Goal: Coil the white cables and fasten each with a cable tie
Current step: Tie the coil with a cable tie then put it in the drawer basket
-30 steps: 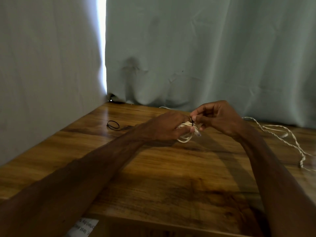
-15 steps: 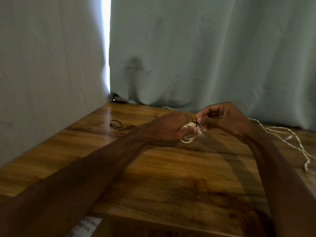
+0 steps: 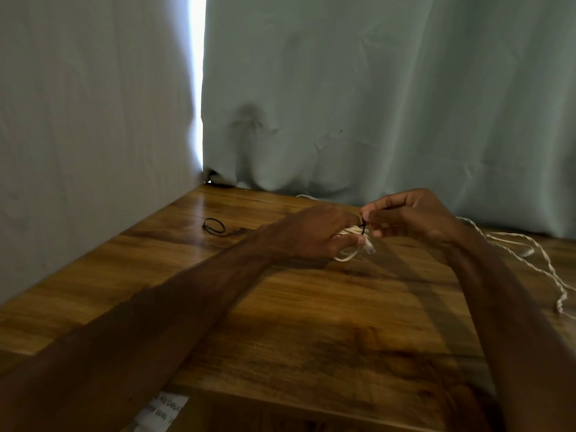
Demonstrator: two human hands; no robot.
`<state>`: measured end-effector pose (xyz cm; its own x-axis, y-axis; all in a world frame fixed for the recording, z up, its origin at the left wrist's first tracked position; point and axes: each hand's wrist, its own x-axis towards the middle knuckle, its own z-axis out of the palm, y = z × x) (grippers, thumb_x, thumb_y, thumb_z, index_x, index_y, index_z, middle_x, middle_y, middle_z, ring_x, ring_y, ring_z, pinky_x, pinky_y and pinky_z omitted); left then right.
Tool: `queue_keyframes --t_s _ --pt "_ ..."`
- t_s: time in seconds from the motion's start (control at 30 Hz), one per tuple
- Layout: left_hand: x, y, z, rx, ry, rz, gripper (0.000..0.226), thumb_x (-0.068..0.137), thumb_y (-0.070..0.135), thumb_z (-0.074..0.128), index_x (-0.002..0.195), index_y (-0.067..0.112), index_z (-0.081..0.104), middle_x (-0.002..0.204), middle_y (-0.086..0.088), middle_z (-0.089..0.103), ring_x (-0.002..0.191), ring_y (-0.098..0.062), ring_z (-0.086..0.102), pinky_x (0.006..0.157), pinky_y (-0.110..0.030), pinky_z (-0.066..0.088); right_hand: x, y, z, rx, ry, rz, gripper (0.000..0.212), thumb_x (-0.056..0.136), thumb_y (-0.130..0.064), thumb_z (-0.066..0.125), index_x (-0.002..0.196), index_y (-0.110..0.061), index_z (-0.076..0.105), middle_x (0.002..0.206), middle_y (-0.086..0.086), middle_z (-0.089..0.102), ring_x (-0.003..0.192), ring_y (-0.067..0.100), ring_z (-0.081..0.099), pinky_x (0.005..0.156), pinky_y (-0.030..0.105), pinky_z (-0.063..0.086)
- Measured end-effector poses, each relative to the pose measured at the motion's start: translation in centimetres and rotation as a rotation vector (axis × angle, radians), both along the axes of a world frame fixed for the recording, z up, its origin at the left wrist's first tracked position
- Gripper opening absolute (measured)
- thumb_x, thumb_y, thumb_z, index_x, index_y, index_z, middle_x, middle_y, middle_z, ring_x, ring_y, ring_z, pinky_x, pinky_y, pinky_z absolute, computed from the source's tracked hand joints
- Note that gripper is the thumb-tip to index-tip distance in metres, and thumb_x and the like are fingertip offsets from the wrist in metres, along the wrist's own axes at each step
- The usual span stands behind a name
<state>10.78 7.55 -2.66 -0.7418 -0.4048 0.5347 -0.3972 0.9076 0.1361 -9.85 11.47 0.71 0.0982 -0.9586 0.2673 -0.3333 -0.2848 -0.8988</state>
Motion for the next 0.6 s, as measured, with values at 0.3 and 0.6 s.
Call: queue_keyframes --t_s 0.3,0.6 --pt "0.01 -0.4 -0.25 -0.008 -0.001 0.006 0.018 0.101 0.032 0.058 0.101 0.023 0.073 0.069 0.023 0.05 0.065 0.007 0.053 0.061 -0.019 0.034 0.08 -0.11 -0.1 0.054 -0.03 0.009 0.016 0.081 0.0 0.077 0.097 0.003 0.077 0.09 0.018 0.078 0.071 0.018 0.072 0.067 0.027 0.064" --pt "0.06 0.22 0.03 0.043 0.011 -0.024 0.021 0.103 0.028 0.058 0.093 0.046 0.059 0.071 0.029 0.052 0.068 0.011 0.056 0.061 -0.011 0.032 -0.28 -0.32 -0.25 0.043 -0.026 0.064 0.02 0.083 0.004 0.074 0.102 0.004 0.075 0.097 0.02 0.077 0.079 0.022 0.075 0.071 0.03 0.064"
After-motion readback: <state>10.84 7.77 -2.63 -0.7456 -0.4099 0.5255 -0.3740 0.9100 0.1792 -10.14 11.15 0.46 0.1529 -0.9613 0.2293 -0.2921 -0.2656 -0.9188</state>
